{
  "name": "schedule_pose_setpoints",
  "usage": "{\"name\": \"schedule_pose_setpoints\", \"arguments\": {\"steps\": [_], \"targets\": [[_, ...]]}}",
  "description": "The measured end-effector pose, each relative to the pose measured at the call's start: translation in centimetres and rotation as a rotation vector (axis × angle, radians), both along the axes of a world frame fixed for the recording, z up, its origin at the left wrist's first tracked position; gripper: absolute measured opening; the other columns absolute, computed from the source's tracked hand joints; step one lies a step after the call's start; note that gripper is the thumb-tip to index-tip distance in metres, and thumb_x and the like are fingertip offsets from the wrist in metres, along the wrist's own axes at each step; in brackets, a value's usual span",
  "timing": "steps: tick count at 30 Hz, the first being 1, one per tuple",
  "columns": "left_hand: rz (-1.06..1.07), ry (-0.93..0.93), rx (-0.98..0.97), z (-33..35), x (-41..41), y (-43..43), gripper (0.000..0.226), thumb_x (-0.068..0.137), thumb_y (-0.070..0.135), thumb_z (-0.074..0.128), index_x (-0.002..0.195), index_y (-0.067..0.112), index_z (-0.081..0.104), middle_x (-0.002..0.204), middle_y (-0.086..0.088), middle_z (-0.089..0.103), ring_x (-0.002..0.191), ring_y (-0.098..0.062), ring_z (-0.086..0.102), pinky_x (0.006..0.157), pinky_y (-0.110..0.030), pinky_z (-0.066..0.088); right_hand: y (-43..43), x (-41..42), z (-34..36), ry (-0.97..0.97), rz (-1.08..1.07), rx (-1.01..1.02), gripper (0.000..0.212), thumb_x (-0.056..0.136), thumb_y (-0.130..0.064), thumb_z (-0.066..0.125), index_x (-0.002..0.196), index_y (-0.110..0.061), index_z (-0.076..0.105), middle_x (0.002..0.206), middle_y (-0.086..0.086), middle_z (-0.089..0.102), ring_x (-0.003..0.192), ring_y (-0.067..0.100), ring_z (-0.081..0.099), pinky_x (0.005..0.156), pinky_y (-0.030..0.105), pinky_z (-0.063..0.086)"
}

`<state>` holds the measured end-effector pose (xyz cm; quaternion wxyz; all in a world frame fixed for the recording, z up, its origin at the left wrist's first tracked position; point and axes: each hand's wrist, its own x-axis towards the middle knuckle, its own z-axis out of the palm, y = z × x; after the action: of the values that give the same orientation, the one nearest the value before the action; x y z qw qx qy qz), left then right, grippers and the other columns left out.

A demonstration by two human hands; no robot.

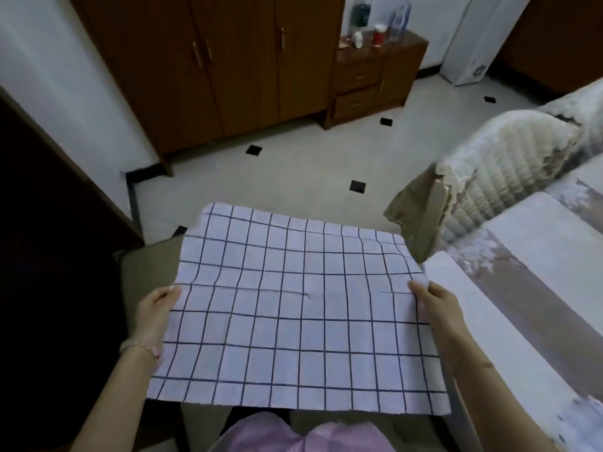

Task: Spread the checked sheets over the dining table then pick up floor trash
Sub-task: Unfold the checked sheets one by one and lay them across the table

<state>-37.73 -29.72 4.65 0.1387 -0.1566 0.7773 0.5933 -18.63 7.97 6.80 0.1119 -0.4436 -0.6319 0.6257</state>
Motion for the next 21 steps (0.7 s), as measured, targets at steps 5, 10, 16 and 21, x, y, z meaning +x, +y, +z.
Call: {"name": "schedule_pose_setpoints", "arguments": {"steps": [5, 10, 16, 21], "targets": [[-0.032, -0.011, -0.049, 1.7, -9.0, -0.3, 0.021, 0.091, 0.029, 0.055, 0.105, 0.015, 0.063, 0.108, -0.01, 0.063, 0.103, -0.028, 0.057, 0.09, -0.044, 0.046, -0.8, -8.7, 1.4, -0.014, -0.032, -0.075, 0.019, 0.089, -0.023, 0.059, 0.09, -0.009, 0.072, 0.082, 0.01, 0.075, 0.078, 0.025, 0.071, 0.068, 0.034, 0.054], [-0.139, 0.077, -0.03, 5.7, -18.9, 3.2, 0.014, 0.093, 0.032, 0.051, 0.089, 0.025, 0.063, 0.102, -0.005, 0.063, 0.1, -0.025, 0.058, 0.093, -0.047, 0.047, 1.7, -17.0, 4.9, 0.037, -0.02, 0.125, 0.019, 0.093, -0.019, 0.052, 0.078, -0.018, 0.064, 0.078, 0.003, 0.061, 0.073, 0.016, 0.054, 0.064, 0.026, 0.044], [-0.208, 0.146, 0.054, 7.4, -27.8, 10.9, 0.017, 0.094, 0.026, 0.049, 0.083, 0.02, 0.06, 0.086, -0.004, 0.06, 0.08, -0.02, 0.056, 0.067, -0.03, 0.043, 8.0, -24.0, 4.9, 0.043, -0.105, 0.108, 0.02, 0.092, -0.026, 0.053, 0.094, -0.01, 0.066, 0.088, 0.009, 0.062, 0.08, 0.021, 0.058, 0.07, 0.034, 0.048], [-0.261, 0.097, 0.056, 5.2, -34.8, 18.3, 0.019, 0.094, 0.026, 0.049, 0.1, 0.01, 0.059, 0.087, -0.003, 0.061, 0.082, -0.019, 0.057, 0.07, -0.029, 0.045, 14.4, -30.0, 1.8, -0.012, -0.184, 0.046, 0.024, 0.09, -0.029, 0.056, 0.094, -0.008, 0.066, 0.092, 0.013, 0.065, 0.086, 0.029, 0.06, 0.083, 0.046, 0.05]]}}
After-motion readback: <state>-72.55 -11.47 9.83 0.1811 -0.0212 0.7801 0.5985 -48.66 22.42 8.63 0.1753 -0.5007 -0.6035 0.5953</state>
